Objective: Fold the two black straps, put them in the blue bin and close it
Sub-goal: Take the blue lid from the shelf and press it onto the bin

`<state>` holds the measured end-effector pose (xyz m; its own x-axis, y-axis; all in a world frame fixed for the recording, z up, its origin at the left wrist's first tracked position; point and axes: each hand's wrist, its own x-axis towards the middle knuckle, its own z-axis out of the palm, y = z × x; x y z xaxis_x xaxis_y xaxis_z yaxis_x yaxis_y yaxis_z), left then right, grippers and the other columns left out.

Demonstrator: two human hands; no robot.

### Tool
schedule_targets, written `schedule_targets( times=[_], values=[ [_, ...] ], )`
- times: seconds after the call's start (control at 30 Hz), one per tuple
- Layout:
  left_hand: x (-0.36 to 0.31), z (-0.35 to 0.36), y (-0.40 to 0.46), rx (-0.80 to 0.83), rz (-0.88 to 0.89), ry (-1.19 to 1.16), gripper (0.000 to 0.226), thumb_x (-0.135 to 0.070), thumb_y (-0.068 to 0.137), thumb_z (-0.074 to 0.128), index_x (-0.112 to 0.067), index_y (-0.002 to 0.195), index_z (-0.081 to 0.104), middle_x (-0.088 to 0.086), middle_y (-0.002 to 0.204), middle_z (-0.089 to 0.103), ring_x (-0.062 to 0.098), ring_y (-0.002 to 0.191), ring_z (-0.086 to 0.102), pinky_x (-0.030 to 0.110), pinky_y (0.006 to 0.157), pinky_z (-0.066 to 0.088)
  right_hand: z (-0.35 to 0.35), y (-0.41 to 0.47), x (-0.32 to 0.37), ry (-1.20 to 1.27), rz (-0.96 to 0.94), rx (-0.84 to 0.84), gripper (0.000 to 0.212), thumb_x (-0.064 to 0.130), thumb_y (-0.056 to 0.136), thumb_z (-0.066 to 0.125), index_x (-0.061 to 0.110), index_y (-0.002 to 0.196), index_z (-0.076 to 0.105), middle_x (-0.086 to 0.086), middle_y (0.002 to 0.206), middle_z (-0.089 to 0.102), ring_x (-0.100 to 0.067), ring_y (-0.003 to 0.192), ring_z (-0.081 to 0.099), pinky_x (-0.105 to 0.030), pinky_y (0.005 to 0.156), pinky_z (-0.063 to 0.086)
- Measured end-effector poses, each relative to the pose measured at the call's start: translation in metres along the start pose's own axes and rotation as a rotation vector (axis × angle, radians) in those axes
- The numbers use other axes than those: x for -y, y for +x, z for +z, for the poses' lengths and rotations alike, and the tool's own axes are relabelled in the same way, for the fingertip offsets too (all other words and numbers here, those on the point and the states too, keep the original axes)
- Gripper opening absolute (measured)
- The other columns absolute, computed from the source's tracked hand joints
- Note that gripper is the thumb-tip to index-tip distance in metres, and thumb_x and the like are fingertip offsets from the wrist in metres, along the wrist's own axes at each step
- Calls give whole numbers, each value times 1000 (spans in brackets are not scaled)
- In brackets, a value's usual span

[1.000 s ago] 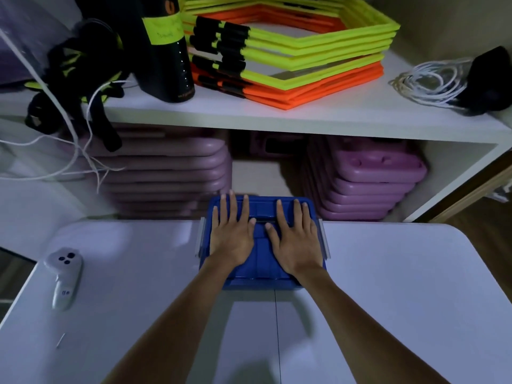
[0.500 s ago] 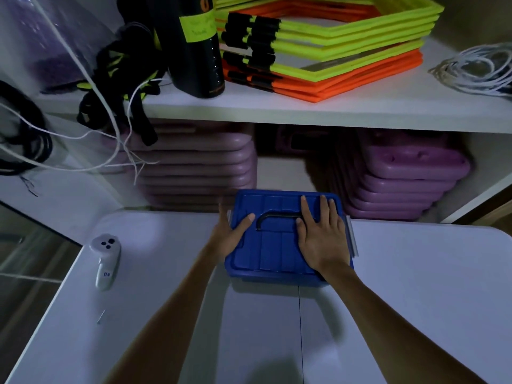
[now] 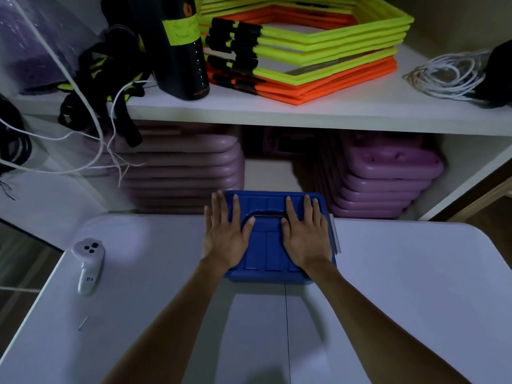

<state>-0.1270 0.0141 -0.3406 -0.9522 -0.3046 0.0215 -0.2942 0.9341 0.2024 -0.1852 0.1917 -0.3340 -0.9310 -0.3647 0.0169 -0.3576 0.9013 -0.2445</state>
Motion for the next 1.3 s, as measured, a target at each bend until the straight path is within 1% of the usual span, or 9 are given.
schedule_targets(
  times=[0.17,0.27,0.37,0.43,0.53,0.7,0.93,1.2,1.3],
  values=[
    [-1,0,1,20,6,75,65,-52,98,0,-16,151,-12,20,158,-19,34,145,-23,48,117,-15,-11,-2,-10,39,34,-70,67,56,98,33,26,155,15,-15,163,4,-30,150,-3,-49,118,1],
    [-1,-1,0,38,7,68,64,-51,99,5,-18,151,-13,19,158,-19,33,145,-23,47,118,-13,-17,-8,-29,158,305,-9,96,81,82,39,32,155,0,-11,163,-7,-29,150,-9,-57,116,-1],
    [-1,-3,-1,33,9,58,64,-50,99,6,-17,151,-11,19,158,-17,33,145,-21,48,119,-11,-20,-10,-35,513,517,90,119,88,63,55,31,153,3,-16,161,8,-35,146,18,-56,114,25],
    [-1,-3,-1,35,7,55,64,-49,99,6,-17,151,-10,19,159,-16,33,146,-20,48,119,-10,-21,-9,-29,600,513,43,104,77,67,65,21,144,25,-17,145,41,-37,126,49,-50,99,47],
    [-1,-3,-2,38,4,46,64,-49,99,6,-17,151,-10,18,159,-16,32,146,-20,47,120,-9,-23,-7,-15,465,448,-63,79,57,81,67,14,138,32,-16,127,56,-38,111,58,-44,85,51],
    [-2,-4,-2,38,6,43,63,-48,99,7,-16,152,-9,19,159,-15,33,146,-18,47,120,-7,-19,-9,-2,275,365,-62,78,43,97,51,9,154,10,-22,146,37,-39,127,46,-44,95,47],
    [-1,-4,-1,30,-3,26,62,-48,99,7,-18,152,-9,19,159,-15,33,147,-17,47,120,-7,1,-14,0,-54,11,-38,70,61,91,-9,30,153,-12,-12,162,-13,-31,149,-16,-47,120,-6],
    [2,-2,-4,60,99,68,58,-49,98,5,-31,152,-6,10,161,-11,27,147,-17,52,119,-7,-14,-8,-4,-51,7,193,62,58,99,9,35,152,-14,-7,161,-21,-27,147,-22,-47,119,-12],
    [1,-17,-20,-48,85,-114,68,-58,93,-5,-26,153,-4,9,162,-5,24,149,-10,52,121,3,-49,-22,-4,340,6,232,62,57,101,20,38,153,-6,-4,163,-14,-19,149,-16,-43,120,-11]
  ],
)
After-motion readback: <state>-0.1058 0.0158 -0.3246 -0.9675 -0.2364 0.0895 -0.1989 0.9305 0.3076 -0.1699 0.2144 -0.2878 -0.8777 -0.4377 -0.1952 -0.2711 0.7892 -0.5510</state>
